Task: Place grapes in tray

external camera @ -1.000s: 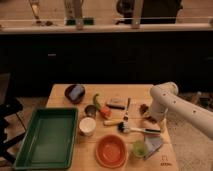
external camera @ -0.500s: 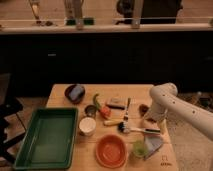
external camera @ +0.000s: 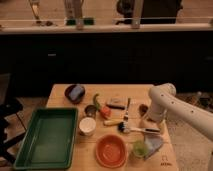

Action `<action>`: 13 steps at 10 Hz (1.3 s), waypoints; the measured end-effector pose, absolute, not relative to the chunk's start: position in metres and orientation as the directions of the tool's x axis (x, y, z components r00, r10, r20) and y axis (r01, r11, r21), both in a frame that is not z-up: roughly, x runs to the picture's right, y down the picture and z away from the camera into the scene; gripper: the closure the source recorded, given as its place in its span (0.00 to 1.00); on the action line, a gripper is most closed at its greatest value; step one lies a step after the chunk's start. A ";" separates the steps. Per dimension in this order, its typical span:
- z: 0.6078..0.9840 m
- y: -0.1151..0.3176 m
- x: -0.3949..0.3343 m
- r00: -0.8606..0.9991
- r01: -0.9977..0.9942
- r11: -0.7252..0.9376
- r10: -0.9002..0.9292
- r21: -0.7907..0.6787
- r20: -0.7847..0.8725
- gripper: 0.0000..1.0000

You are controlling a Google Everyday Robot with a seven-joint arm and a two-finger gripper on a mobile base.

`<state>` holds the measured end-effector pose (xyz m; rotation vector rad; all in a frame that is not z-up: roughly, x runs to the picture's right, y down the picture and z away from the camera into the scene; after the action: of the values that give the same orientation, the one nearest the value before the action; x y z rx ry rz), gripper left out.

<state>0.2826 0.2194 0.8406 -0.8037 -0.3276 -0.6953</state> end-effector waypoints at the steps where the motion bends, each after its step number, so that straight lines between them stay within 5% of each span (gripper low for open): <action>1: 0.834 0.212 0.282 0.746 0.666 0.510 -0.442 -0.545 0.498 0.20; 9: 0.850 0.170 0.310 0.968 0.248 0.716 -0.162 -0.652 0.190 0.20; 13: 0.860 0.156 0.315 0.981 0.187 0.769 -0.107 -0.612 0.164 0.20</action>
<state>0.3148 0.1558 0.8600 -0.6755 -0.1223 -0.1598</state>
